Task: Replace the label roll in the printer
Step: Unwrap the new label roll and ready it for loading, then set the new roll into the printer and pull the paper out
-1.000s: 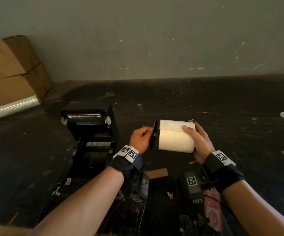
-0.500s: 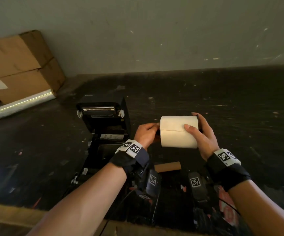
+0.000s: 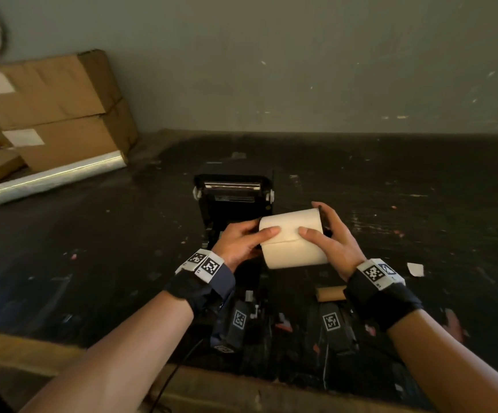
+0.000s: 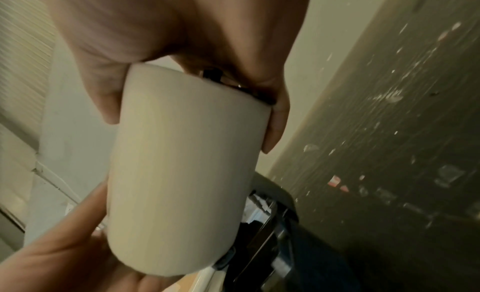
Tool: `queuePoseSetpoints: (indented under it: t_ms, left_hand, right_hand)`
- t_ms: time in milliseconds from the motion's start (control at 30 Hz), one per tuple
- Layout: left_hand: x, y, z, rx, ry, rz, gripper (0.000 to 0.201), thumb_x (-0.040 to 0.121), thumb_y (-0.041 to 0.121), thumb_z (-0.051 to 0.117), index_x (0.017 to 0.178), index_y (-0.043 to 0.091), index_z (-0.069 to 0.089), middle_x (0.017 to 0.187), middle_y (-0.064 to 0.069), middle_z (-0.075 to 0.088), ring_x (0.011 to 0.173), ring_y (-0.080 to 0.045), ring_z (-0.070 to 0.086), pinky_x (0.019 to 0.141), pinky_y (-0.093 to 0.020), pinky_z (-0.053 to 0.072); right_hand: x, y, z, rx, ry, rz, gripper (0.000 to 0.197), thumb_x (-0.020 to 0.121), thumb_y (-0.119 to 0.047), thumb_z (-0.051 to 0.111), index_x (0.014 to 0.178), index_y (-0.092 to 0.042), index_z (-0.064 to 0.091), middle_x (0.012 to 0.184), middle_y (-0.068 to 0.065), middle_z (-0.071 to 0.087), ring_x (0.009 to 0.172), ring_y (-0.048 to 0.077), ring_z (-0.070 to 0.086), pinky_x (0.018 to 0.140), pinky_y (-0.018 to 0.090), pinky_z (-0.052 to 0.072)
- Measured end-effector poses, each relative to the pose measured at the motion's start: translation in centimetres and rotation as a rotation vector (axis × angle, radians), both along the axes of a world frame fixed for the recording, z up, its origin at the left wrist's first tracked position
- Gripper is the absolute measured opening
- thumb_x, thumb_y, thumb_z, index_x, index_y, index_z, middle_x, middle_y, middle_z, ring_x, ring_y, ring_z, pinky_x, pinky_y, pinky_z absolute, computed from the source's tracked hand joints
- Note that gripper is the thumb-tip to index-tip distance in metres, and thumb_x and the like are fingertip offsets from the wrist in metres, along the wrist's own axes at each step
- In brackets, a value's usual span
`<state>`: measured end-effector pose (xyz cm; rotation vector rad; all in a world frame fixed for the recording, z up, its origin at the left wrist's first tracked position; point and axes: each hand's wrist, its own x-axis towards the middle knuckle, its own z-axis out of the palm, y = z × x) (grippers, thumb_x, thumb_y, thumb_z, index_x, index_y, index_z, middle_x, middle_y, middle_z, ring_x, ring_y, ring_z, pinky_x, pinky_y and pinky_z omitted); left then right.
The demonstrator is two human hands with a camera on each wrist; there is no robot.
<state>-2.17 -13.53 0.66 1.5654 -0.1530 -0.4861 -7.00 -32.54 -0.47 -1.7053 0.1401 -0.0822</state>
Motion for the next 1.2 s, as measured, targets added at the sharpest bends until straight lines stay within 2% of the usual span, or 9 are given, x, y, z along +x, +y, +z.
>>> queuePoseSetpoints:
  t_ms: [167,267,333,500,633,733,866,1033,1200]
  left_hand:
    - [1.1,6.0,-0.8,-0.056,0.048,0.058,0.032,0.082,0.02,0.069,0.113,0.018,0.064,0.114,-0.011,0.067,0.103,-0.022,0.065,0.085,-0.034,0.056]
    - [1.8,8.7,-0.9,-0.09,0.049,0.08,0.034,0.082,0.019,0.069,0.116,0.018,0.063,0.11,-0.006,0.068,0.098,-0.019,0.066,0.077,-0.027,0.059]
    - [2.2,10.2,-1.1,-0.112,0.046,0.077,0.037,0.082,0.019,0.069,0.119,0.015,0.063,0.107,-0.004,0.069,0.096,-0.018,0.066,0.073,-0.026,0.059]
    - [3.0,12.1,-1.8,-0.139,0.044,0.058,0.04,0.08,0.02,0.07,0.119,0.012,0.063,0.104,-0.004,0.07,0.095,-0.017,0.068,0.08,-0.032,0.058]
    - [3.7,12.3,-2.2,-0.14,0.006,0.035,0.042,0.079,0.017,0.072,0.12,0.013,0.063,0.101,-0.003,0.071,0.09,-0.014,0.07,0.084,-0.035,0.057]
    - [4.5,12.1,-2.5,-0.114,0.005,0.02,0.05,0.077,0.017,0.073,0.125,0.014,0.059,0.109,-0.008,0.069,0.102,-0.021,0.066,0.092,-0.04,0.054]
    - [6.1,11.8,-3.3,-0.037,-0.05,-0.022,0.054,0.073,0.019,0.077,0.124,0.015,0.06,0.111,-0.008,0.07,0.104,-0.021,0.066,0.098,-0.042,0.05]
    - [8.0,11.3,-4.1,0.078,-0.149,-0.072,0.046,0.075,0.023,0.076,0.119,0.019,0.063,0.109,-0.006,0.071,0.103,-0.018,0.067,0.1,-0.042,0.049]
    - [9.3,11.3,-5.8,0.245,-0.227,-0.137,0.049,0.077,0.038,0.071,0.123,0.026,0.06,0.112,0.0,0.07,0.105,-0.012,0.064,0.101,-0.039,0.047]
  right_hand:
    - [2.1,5.5,-0.3,0.106,0.083,0.009,0.07,0.085,-0.035,0.06,0.143,-0.033,0.021,0.145,-0.001,0.034,0.123,0.025,0.046,0.1,0.051,0.044]
    - [2.9,8.0,-0.9,0.507,0.089,-0.09,0.037,0.092,-0.023,0.044,0.13,-0.023,0.044,0.136,0.01,0.048,0.112,0.024,0.053,0.089,0.044,0.047]
    - [3.1,9.2,-1.4,0.541,0.047,-0.164,0.029,0.091,-0.011,0.043,0.117,-0.018,0.054,0.127,0.013,0.053,0.11,0.027,0.054,0.085,0.041,0.047]
    - [2.7,10.7,-1.6,0.34,0.054,-0.212,0.03,0.089,-0.019,0.057,0.116,-0.006,0.056,0.121,0.018,0.06,0.115,0.034,0.056,0.098,0.049,0.046]
    - [2.7,10.8,-2.1,0.244,0.039,-0.272,0.011,0.084,-0.025,0.065,0.084,-0.015,0.07,0.113,0.023,0.065,0.1,0.032,0.062,0.093,0.051,0.048]
    - [2.8,10.6,-2.1,0.122,0.02,-0.349,0.012,0.081,-0.026,0.069,0.071,-0.021,0.07,0.092,0.01,0.07,0.084,0.019,0.061,0.083,0.041,0.05]
    - [3.7,10.1,-2.5,0.005,0.057,-0.345,0.01,0.085,-0.019,0.064,0.078,-0.015,0.07,0.085,0.008,0.069,0.073,0.011,0.059,0.072,0.026,0.048]
    - [5.6,8.5,-4.6,-0.097,0.085,-0.252,0.013,0.084,-0.006,0.064,0.092,-0.012,0.073,0.115,0.021,0.065,0.112,0.022,0.057,0.1,0.045,0.047]
    - [6.3,7.6,-5.3,-0.342,0.193,-0.206,0.029,0.08,-0.014,0.069,0.109,-0.012,0.069,0.109,0.009,0.07,0.106,0.018,0.062,0.101,0.037,0.045]
